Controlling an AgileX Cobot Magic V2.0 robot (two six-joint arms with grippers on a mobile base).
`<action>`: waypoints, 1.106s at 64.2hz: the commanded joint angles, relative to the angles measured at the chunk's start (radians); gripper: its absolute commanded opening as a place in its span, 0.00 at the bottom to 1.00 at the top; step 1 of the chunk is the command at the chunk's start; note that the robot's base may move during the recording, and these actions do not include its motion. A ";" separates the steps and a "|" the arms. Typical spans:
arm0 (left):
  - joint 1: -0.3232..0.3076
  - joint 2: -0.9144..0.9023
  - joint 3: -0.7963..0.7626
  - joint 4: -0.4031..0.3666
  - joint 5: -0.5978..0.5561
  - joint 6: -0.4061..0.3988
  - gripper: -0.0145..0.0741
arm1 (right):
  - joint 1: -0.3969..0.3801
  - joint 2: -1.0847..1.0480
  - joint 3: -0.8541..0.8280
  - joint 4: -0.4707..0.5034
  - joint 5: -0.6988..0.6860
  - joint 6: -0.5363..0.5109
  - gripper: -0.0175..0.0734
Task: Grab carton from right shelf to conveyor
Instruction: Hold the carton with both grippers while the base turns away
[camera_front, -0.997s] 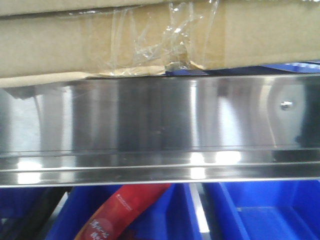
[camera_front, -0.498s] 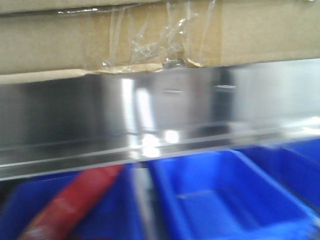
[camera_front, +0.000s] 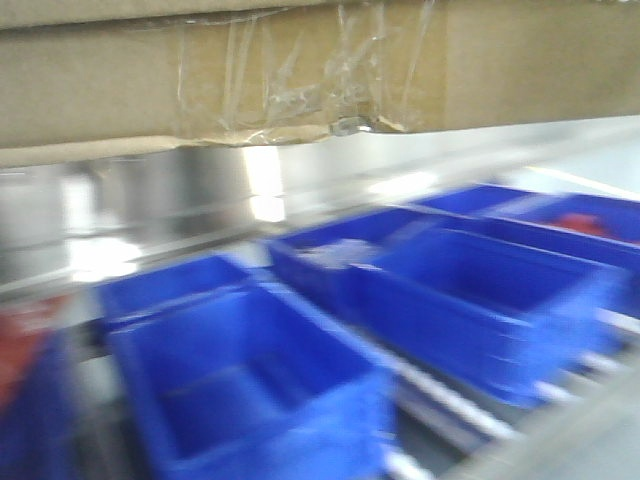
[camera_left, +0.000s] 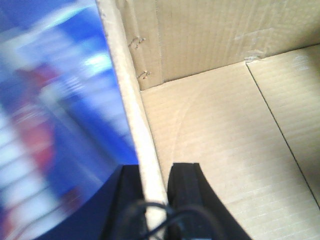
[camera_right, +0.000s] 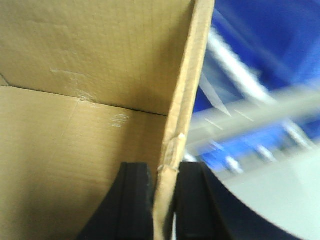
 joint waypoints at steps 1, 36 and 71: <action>-0.018 -0.007 -0.007 -0.080 -0.091 0.012 0.14 | 0.008 -0.009 -0.001 0.055 -0.086 -0.019 0.12; -0.016 -0.007 -0.007 -0.080 -0.091 0.012 0.14 | 0.008 -0.009 -0.001 0.055 -0.086 -0.019 0.12; -0.016 -0.007 -0.007 -0.080 -0.091 0.012 0.14 | 0.008 -0.009 -0.001 0.055 -0.086 -0.019 0.12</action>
